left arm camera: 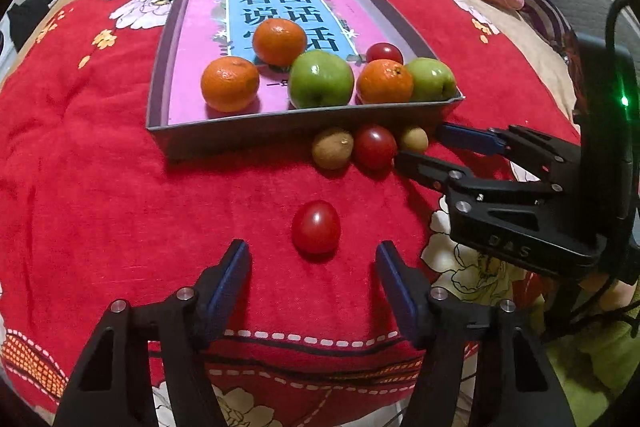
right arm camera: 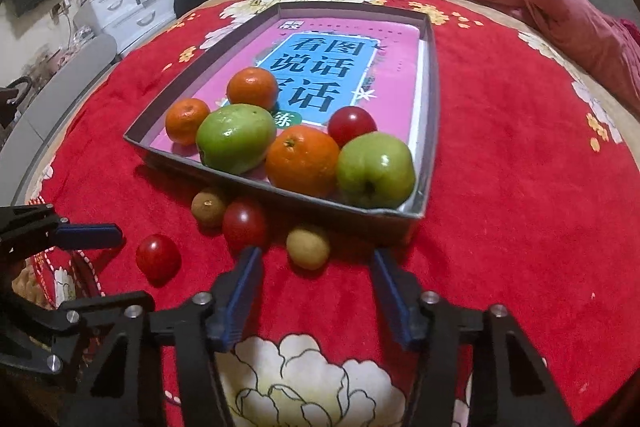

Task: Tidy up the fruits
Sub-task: 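Move both open tools down toward the loose fruits beside the tray, then grasp a red cherry tomato with the left tool while the right tool grasps a small yellow-brown fruit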

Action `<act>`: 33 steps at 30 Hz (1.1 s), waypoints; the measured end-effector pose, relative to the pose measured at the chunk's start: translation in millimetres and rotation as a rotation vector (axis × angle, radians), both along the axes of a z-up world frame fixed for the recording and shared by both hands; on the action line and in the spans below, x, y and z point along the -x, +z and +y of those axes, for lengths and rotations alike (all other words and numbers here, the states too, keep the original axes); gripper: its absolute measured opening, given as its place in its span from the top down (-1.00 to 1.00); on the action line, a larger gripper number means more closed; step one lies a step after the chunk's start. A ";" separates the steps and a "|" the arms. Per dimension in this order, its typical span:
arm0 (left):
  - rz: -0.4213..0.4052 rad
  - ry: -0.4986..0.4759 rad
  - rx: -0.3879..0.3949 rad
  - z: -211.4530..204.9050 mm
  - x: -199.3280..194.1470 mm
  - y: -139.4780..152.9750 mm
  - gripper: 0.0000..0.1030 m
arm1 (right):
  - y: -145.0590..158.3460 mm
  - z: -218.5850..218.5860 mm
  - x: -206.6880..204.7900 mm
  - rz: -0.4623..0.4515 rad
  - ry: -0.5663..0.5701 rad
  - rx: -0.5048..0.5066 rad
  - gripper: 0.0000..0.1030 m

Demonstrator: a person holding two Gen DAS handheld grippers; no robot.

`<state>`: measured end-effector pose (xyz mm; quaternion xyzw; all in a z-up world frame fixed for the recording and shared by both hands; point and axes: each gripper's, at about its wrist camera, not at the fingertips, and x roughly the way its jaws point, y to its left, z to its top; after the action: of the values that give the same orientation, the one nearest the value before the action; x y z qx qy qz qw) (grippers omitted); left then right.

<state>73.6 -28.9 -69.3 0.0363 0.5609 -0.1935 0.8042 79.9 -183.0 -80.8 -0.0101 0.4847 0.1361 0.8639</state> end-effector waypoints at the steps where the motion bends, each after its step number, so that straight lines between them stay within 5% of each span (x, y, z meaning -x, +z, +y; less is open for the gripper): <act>1: 0.000 -0.001 0.002 -0.2 -0.2 -0.6 -0.15 | -1.0 1.5 -0.7 -0.001 0.004 0.007 0.03; 4: 0.002 -0.009 0.008 -2.7 -1.5 -2.2 -0.05 | -2.9 3.5 -1.2 -0.011 0.018 0.013 0.37; 9: -0.002 -0.021 0.011 -7.1 -3.7 -4.5 0.11 | -3.3 5.8 -2.7 -0.023 0.028 0.003 0.54; 16: -0.006 -0.018 0.017 -7.9 -9.6 -11.9 0.46 | -0.5 2.4 3.2 -0.010 0.033 -0.041 0.54; 22: -0.007 0.025 0.068 3.7 -13.8 -7.0 0.46 | 11.3 -3.2 11.1 -0.018 0.035 -0.090 0.54; 33: -0.134 0.127 0.104 39.5 -30.5 49.9 0.46 | 50.6 -2.2 12.2 -0.107 0.046 -0.148 0.54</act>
<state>104.1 10.6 -19.3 -0.0283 0.4960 -0.1683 0.8514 67.8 -185.2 -30.2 0.0354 0.4260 0.1904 0.8837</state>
